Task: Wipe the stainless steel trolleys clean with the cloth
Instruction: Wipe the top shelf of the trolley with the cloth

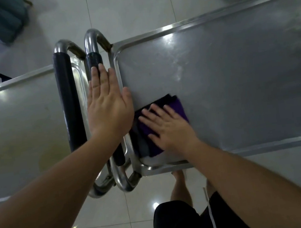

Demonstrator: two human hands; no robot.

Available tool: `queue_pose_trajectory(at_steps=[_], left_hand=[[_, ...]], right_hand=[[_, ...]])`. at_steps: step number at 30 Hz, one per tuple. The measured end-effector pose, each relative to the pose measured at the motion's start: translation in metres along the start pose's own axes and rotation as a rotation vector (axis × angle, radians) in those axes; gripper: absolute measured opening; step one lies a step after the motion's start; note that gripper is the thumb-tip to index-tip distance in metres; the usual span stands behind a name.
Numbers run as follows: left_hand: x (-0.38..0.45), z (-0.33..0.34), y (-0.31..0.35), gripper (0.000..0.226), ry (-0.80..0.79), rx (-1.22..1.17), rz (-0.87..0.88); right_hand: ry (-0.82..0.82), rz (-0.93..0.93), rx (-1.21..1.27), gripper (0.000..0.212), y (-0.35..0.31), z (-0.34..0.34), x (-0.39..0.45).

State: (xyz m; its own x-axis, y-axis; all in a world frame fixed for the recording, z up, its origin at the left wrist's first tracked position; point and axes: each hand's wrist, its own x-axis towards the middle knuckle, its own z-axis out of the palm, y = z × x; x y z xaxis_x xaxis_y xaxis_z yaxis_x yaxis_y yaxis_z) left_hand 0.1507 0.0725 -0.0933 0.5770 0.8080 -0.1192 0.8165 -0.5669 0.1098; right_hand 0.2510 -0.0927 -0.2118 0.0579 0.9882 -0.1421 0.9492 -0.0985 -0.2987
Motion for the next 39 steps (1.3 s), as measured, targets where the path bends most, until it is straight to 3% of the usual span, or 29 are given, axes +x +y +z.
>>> queue_pose_trajectory(at_steps=[2,8,10,13,19,23,26,30,32,39], left_hand=[[0.0,0.0,-0.001,0.07,-0.001,-0.004,-0.001],[-0.001,-0.002,0.0,0.07,-0.012,-0.006,-0.004],[0.0,-0.002,0.0,0.07,-0.011,-0.014,-0.005],[0.001,-0.002,-0.001,0.07,-0.011,-0.027,-0.009],[0.001,-0.002,-0.001,0.072,-0.013,-0.02,0.002],[0.0,-0.004,0.001,0.071,-0.007,-0.022,0.0],[-0.001,-0.006,0.003,0.071,-0.006,-0.011,-0.009],[-0.001,-0.006,0.003,0.07,-0.014,-0.018,-0.006],[-0.001,-0.006,0.002,0.069,-0.003,-0.016,0.007],[0.001,-0.004,0.001,0.069,0.025,-0.009,0.01]], right_hand=[[0.096,0.183,-0.011,0.062,0.057,-0.017,-0.011],[0.101,0.915,0.042,0.073,0.231,-0.072,-0.054],[0.118,1.085,0.081,0.074,0.252,-0.081,-0.058],[0.162,1.202,0.081,0.074,0.229,-0.077,-0.033],[0.136,0.988,0.093,0.074,0.069,-0.048,0.052],[0.034,0.52,0.091,0.081,-0.047,-0.015,0.084],[-0.036,0.224,0.065,0.096,-0.07,-0.003,0.088],[-0.042,-0.009,-0.01,0.08,-0.022,-0.008,0.081],[-0.061,-0.013,-0.048,0.074,0.019,-0.017,0.076],[0.038,0.544,-0.036,0.077,0.222,-0.087,0.05]])
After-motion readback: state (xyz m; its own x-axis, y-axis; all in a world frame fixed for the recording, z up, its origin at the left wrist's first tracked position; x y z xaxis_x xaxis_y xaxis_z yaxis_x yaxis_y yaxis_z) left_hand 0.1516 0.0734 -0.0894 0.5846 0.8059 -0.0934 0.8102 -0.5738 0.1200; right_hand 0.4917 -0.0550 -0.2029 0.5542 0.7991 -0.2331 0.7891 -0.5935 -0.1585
